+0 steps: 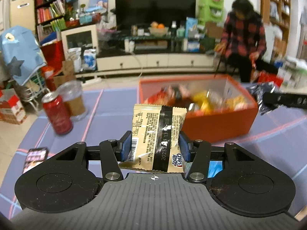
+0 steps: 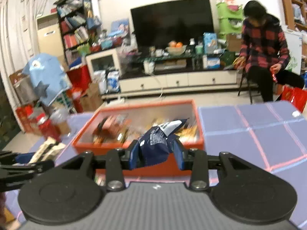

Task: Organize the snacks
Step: 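Carry both held packs over the orange box and open both tools, then move both tools back to the last two packs on the cloth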

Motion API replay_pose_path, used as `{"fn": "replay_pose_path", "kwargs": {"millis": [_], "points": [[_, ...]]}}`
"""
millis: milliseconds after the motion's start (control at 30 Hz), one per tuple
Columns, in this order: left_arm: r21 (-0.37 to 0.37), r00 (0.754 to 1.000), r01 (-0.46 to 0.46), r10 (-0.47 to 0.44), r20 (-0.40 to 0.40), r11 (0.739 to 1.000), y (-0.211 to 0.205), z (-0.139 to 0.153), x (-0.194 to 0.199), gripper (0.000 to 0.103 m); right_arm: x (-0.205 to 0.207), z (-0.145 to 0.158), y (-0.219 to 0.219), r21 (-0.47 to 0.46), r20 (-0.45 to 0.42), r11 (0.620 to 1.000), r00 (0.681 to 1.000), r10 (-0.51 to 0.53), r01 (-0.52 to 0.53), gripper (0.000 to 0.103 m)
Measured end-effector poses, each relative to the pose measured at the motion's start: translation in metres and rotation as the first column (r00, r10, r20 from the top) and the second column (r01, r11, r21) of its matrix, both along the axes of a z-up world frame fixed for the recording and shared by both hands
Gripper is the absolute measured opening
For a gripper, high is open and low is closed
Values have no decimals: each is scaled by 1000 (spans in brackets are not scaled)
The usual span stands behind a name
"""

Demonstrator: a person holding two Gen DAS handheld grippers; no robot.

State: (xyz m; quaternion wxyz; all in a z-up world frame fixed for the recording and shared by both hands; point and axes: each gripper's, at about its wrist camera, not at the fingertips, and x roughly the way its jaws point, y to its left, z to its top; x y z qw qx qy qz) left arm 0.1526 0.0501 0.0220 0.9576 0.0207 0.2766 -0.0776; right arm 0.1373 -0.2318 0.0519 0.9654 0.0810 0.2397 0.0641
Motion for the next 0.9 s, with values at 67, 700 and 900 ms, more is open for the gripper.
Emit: {"fn": "replay_pose_path", "kwargs": {"millis": [67, 700, 900], "points": [[-30, 1000, 12, -12, 22, 999, -9, 14, 13, 8, 15, 7, -6, 5, 19, 1000, 1000, -8, 8, 39], [-63, 995, -14, 20, 98, 998, -13, 7, 44, 64, 1, -19, -12, 92, -76, 995, 996, 35, -28, 68], [-111, 992, -127, 123, -38, 986, 26, -46, 37, 60, -65, -58, 48, 9, -168, 998, 984, 68, -67, 85]]}}
